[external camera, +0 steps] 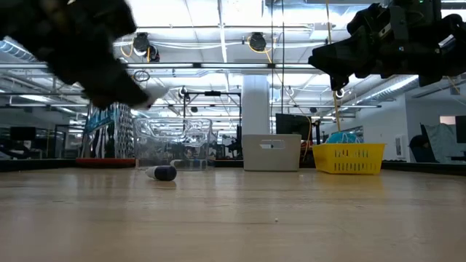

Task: Pick & Place Food Item
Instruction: Put the green food coloring into the transparent bin

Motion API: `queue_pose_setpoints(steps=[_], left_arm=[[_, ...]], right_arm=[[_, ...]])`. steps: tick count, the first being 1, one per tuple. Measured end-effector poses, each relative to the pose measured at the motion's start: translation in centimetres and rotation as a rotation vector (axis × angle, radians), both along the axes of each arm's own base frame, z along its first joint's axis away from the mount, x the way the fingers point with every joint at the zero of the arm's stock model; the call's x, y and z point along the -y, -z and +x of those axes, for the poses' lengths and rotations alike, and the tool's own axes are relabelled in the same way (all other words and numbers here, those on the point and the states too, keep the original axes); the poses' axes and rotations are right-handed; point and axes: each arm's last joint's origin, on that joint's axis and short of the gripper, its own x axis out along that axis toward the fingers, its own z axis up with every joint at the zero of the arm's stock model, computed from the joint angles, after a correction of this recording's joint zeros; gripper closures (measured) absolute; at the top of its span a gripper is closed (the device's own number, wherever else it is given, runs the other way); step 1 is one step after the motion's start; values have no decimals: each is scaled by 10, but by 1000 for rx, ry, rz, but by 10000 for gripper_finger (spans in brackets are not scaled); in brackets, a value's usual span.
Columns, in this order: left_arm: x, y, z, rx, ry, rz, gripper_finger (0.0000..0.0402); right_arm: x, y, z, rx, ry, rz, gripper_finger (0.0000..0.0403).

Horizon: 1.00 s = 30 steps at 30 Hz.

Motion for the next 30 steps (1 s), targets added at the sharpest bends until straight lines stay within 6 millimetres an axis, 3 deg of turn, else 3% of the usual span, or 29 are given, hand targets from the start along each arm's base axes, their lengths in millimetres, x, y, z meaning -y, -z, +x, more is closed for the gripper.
queue_pose_setpoints(steps=[5,10,30], left_arm=[[-7,-21,16,230,77,46,340],[-18,-30,25,327,139,110,348],[-44,-4,41,462,177,93,350]], right_arm=[[0,0,0,3,0,0,303],[0,0,0,3,-1,0,303],[0,0,0,-5,-2,1,303]])
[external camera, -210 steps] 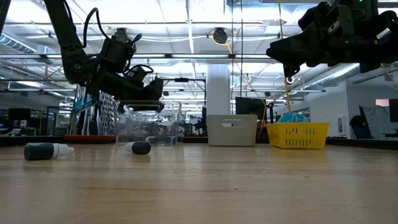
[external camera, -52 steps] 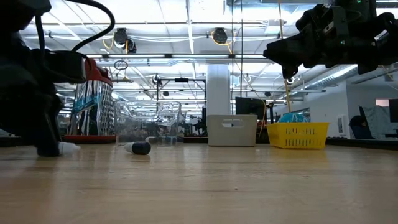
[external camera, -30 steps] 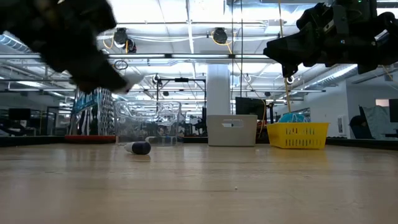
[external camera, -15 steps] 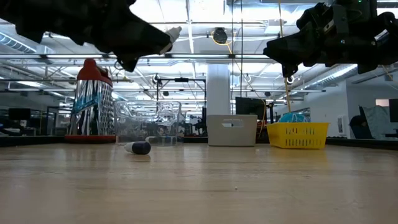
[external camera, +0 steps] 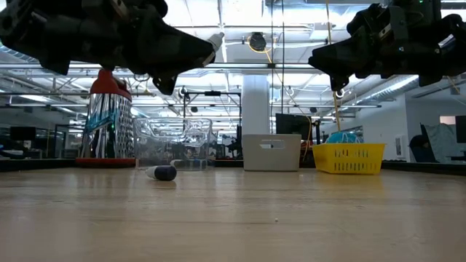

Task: Pick & Place Food Item
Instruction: Put the green food coloring into the transparent bin

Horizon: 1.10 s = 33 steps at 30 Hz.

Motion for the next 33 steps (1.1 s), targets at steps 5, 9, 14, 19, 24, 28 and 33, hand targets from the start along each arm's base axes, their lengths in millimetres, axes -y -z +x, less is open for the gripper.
queue_pose_setpoints(steps=[5,9,14,19,24,28,33], left_arm=[[-10,-1,2,21,-38,48,347],[-25,-2,5,28,-91,66,343],[-46,-2,8,26,-165,73,341],[-67,-5,9,33,-201,59,340],[-80,-5,9,31,-231,49,340],[-91,-7,8,37,-271,87,340],[-108,-17,-14,77,-340,113,339]], right_arm=[[0,0,0,0,0,0,303],[0,0,0,-1,0,3,303],[0,0,0,-1,0,7,303],[0,0,0,-1,0,7,303],[0,0,0,-1,0,7,303],[0,0,0,-2,0,7,303],[0,0,0,-2,-2,7,303]])
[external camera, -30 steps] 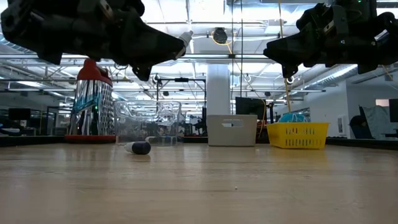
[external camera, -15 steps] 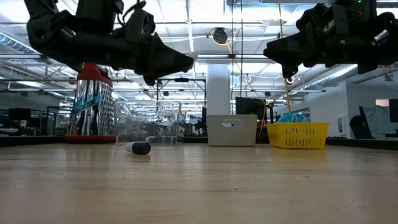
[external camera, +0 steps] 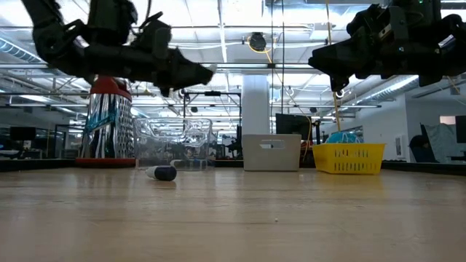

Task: Pick & Place Food Item
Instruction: Put the green food coloring into the transparent bin

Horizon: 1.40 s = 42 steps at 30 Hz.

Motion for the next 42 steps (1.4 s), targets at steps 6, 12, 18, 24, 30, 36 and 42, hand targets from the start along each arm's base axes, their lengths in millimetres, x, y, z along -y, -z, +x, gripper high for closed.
queue_pose_setpoints(steps=[6,12,18,24,30,36,42], left_arm=[[-6,5,-50,32,-170,-39,339],[-1,7,-86,87,-315,-17,339],[-1,9,-98,109,-374,-20,339],[-3,14,-98,87,-453,-52,339],[-6,11,-92,90,-546,-66,339],[-11,3,-66,17,-606,-47,339],[-31,7,-43,-73,-755,-13,339]], right_arm=[[0,1,0,-13,0,-2,303],[0,1,0,-13,0,-5,303],[0,1,0,-12,0,-5,303],[0,1,0,-8,1,-6,303],[0,1,0,-5,1,-6,303],[0,0,0,2,2,-7,303],[0,0,0,2,2,0,303]])
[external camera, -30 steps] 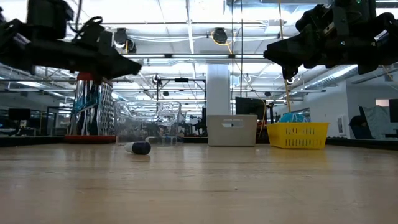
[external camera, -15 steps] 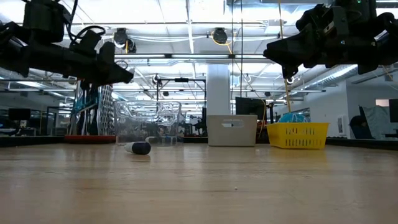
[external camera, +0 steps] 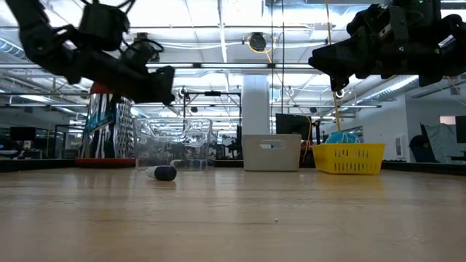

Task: Pick & Place Food Item
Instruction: Put the green food coloring into the transparent bin

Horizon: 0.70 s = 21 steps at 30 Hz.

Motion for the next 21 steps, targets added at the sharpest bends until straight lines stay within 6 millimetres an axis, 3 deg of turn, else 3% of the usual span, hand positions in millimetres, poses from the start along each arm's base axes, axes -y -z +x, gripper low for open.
queue_pose_setpoints(steps=[11,21], left_arm=[[-45,7,22,85,-149,-100,339],[-75,23,27,102,-256,-159,339]], right_arm=[[0,0,0,0,0,0,303],[0,0,0,0,0,0,303]])
